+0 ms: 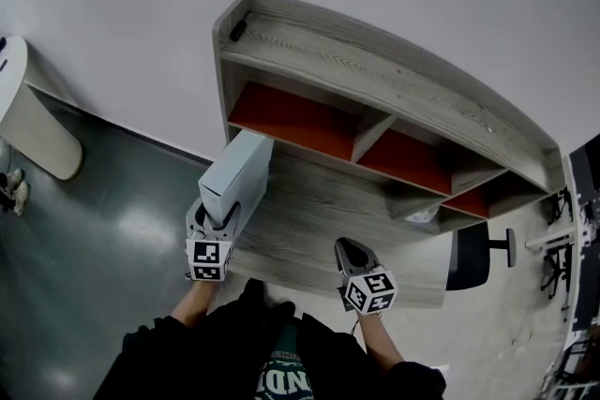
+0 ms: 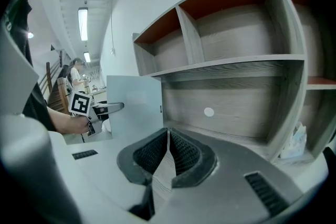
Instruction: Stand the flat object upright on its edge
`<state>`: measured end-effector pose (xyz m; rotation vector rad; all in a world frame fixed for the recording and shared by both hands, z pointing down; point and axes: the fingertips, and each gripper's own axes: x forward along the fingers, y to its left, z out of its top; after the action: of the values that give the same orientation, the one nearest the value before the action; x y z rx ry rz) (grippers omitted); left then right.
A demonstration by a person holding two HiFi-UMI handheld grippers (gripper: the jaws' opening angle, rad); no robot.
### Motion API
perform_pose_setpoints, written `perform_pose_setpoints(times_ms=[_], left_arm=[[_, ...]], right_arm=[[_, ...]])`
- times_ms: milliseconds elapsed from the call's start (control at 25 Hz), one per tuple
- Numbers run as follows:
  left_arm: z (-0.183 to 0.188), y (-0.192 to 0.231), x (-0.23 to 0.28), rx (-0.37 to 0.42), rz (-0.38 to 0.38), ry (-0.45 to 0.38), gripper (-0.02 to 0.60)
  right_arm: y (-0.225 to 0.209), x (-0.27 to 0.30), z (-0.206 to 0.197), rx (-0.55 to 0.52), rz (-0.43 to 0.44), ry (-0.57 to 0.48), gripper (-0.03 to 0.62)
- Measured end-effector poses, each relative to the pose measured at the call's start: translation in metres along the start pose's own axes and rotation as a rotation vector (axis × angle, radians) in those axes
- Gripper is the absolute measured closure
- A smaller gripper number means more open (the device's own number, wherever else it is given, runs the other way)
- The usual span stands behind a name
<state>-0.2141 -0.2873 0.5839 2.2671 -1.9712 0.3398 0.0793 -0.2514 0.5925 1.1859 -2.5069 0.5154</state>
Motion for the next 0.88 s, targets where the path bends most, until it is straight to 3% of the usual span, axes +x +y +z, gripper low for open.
perform_pose_setpoints(times_ms=[280, 880], left_arm=[[-0.006, 0.002, 0.008, -0.015, 0.134, -0.010, 0.285], [-0.012, 0.007, 0.041, -0.022, 0.168, -0.011, 0.285]], right_arm=[[-0.001, -0.001, 0.000, 0.006, -0.004, 0.000, 0.554], [-0.005, 0.004, -0.001, 0.012, -0.002, 0.020, 0.554]])
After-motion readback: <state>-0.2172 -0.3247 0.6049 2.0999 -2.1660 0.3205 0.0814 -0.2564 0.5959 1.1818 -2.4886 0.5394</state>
